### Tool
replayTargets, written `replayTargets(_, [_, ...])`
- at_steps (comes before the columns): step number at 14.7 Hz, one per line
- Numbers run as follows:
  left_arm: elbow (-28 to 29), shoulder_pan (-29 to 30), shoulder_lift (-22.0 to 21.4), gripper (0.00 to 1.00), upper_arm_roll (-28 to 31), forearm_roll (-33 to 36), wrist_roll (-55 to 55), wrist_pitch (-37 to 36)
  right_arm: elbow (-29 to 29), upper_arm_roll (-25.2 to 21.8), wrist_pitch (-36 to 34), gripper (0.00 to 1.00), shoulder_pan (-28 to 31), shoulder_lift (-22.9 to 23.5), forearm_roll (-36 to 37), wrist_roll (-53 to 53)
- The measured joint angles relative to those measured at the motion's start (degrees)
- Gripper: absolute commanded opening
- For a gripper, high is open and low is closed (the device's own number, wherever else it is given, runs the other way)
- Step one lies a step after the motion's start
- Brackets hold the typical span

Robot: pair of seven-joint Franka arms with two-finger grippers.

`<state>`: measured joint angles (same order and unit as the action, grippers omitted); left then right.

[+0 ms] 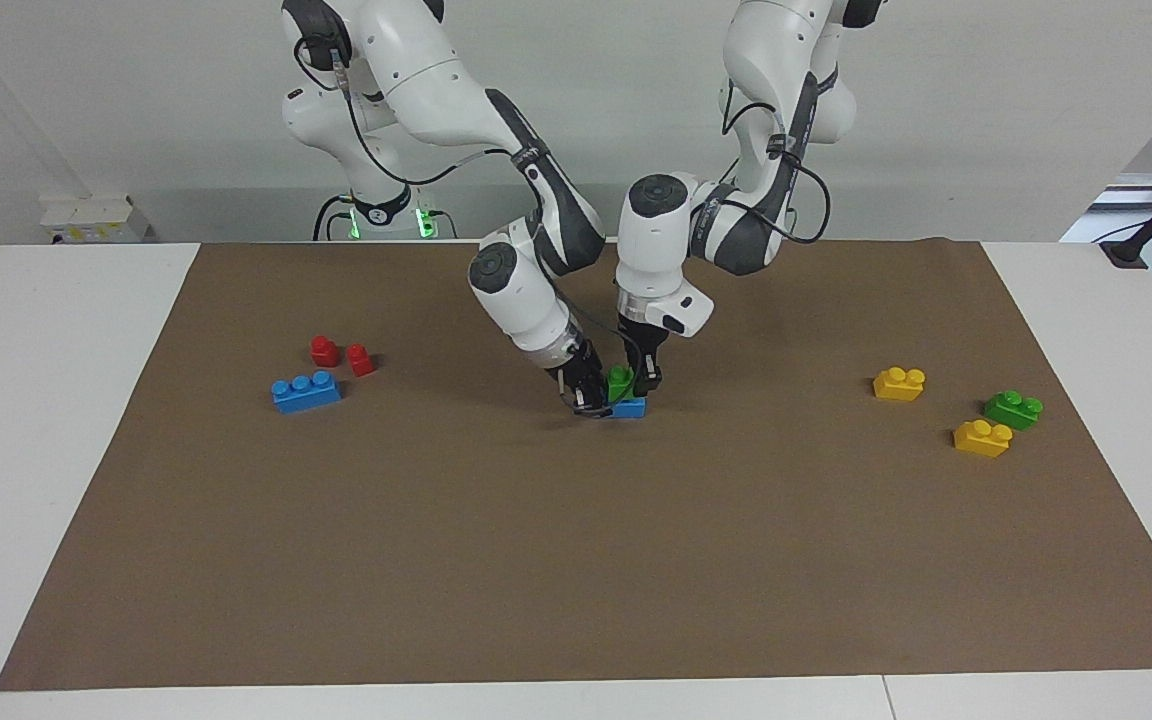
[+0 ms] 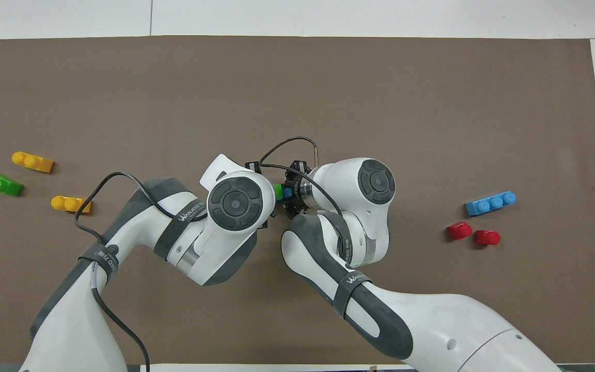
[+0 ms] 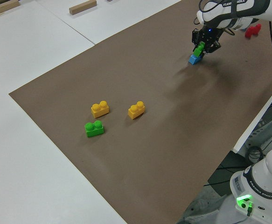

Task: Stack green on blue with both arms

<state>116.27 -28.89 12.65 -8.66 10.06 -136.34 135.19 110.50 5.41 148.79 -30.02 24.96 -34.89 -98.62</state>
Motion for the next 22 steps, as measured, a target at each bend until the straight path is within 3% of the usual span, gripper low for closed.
replayTargets(3, [0.12,-0.14,0.82,0.0,-0.04,0.35,0.52,0.35,0.07,-0.02,0.03,0.76,0.15,0.01,-0.26,-0.11])
replayTargets(4, [0.08,-0.17,0.87,0.21,-0.04,0.36,0.76,0.48,0.18,-0.04,0.03,0.93,0.31,0.01,-0.69,-0.12])
replayTargets(5, [0.08,-0.17,0.87,0.99,-0.04,0.36,1.44,0.49,0.27,-0.08,0.03,1.0,0.41,0.01,-1.09,-0.12])
replayTargets(10, [0.1,-0.05,1.28,1.0,0.33,0.37,4.09,0.41,0.31,-0.26,0.03,1.0,0.72,0.01,-1.27,-0.12])
replayTargets(17, [-1.22,4.3,-2.43,1.0,0.94,0.39,9.83,-4.52,-0.13,-0.36,-3.7,1.0,8.51,-0.49,-1.28,0.72])
replayTargets(20, [-2.84,6.6,-3.86,1.0,1.0,0.39,15.19,-8.99,-0.75,-0.92,-9.78,1.0,12.71,-2.66,0.79,6.75])
replayTargets(22, [-3.97,8.84,-4.14,1.0,1.02,0.39,20.8,-11.82,-2.05,-1.81,-17.03,1.0,17.04,-6.02,7.7,13.34])
